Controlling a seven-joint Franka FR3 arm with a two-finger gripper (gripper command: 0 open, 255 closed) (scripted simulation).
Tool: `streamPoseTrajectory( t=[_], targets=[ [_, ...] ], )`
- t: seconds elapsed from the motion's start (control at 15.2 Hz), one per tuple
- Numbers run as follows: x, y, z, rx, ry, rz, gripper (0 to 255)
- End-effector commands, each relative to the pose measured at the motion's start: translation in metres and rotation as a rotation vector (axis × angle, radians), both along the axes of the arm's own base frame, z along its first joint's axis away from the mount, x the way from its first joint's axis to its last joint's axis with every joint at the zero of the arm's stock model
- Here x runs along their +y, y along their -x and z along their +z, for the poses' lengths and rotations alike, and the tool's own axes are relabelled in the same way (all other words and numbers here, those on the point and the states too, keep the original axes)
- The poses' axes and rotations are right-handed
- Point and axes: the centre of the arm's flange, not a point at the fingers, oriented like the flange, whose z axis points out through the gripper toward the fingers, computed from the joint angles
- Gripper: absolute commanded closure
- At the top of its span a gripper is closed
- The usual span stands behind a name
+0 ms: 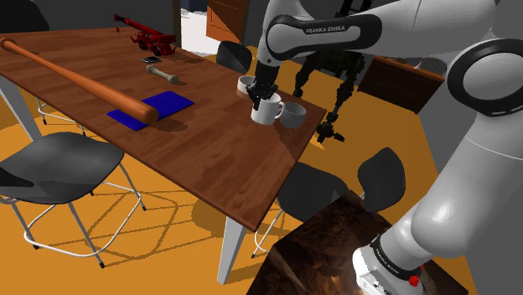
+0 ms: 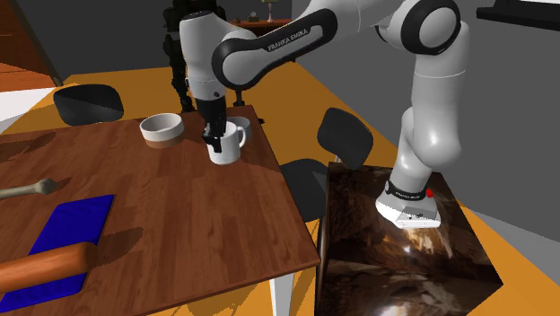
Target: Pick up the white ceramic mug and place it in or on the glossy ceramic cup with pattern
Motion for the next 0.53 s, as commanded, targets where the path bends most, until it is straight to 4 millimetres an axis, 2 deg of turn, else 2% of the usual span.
streamPoseTrajectory(
  t=[0.0,0.46],
  targets=[
    [0.0,0.0,0.01,0.0,0.0,0.0,255],
    [0.0,0.0,0.047,0.0,0.0,0.0,255]
  ],
)
